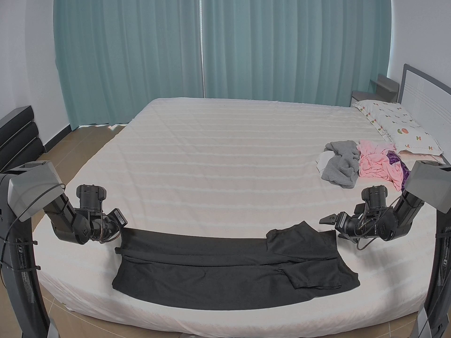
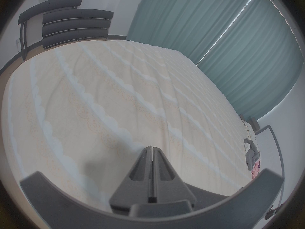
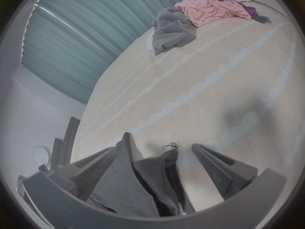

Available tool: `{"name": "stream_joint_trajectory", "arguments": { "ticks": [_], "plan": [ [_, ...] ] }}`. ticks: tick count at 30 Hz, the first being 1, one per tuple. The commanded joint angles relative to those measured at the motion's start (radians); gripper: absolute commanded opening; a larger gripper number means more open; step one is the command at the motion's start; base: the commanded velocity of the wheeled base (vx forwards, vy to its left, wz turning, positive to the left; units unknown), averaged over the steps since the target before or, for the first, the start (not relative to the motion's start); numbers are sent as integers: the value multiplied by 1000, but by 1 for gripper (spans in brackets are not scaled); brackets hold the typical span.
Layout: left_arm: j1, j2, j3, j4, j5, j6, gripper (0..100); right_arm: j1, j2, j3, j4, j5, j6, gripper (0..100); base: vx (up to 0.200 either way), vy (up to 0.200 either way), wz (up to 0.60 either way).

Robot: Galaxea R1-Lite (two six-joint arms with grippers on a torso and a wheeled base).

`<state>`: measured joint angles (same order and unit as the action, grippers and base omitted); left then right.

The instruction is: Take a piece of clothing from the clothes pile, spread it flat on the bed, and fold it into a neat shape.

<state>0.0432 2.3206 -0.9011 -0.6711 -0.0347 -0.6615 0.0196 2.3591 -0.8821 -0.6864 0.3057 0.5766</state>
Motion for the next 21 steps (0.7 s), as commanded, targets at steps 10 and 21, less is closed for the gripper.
{"name": "stream_joint_trajectory", "arguments": {
  "ticks": [10, 21],
  "plan": [
    [-3, 0, 1, -1, -1, 0, 0, 23, 38, -5, -24, -33, -1, 0, 0, 0, 0],
    [-5, 2, -10, -5, -1, -1, 0, -4, 32, -1, -97, -94, 9, 0, 0, 0, 0]
  ]
}}
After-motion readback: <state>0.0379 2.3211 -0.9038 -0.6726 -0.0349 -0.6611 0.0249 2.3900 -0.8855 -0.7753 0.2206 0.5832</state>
